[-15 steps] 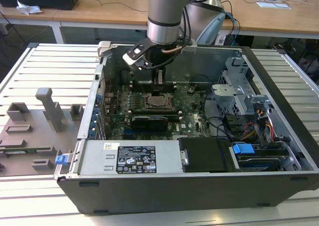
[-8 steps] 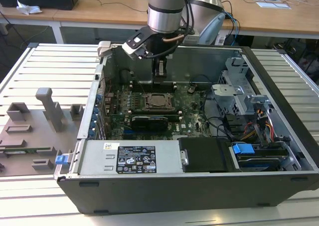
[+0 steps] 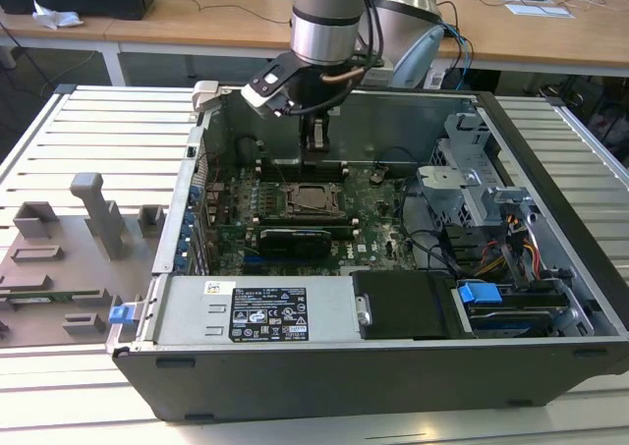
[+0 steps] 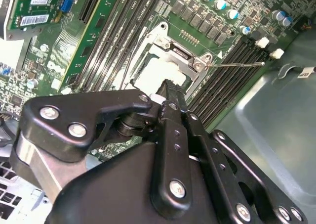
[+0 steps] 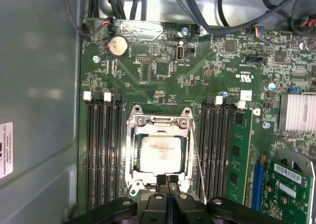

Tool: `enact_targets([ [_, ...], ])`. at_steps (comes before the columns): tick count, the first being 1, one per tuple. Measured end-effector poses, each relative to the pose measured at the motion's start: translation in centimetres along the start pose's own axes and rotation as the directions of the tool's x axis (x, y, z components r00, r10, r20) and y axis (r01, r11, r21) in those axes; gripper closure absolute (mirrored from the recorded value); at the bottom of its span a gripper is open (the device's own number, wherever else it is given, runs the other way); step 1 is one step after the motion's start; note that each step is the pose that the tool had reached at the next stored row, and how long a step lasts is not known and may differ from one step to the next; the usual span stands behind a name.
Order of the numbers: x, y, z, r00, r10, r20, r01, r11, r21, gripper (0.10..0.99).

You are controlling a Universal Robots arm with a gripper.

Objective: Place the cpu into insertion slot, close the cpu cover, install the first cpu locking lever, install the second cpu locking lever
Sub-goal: 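Install the first cpu locking lever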

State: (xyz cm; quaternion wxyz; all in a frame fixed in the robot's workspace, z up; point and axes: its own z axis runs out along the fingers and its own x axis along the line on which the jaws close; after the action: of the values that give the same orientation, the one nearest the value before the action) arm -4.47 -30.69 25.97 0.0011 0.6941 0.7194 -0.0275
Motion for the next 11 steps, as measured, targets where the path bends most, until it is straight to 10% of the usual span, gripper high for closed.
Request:
enact_targets([
  [7,0.0,0.0,0.0,0.9891,-0.147,0.006,0.147,0.9891,-0.005,0.98],
  [11,0.0,0.0,0.0,0.9615,-0.275,0.0119,0.275,0.9615,-0.009,0.98],
])
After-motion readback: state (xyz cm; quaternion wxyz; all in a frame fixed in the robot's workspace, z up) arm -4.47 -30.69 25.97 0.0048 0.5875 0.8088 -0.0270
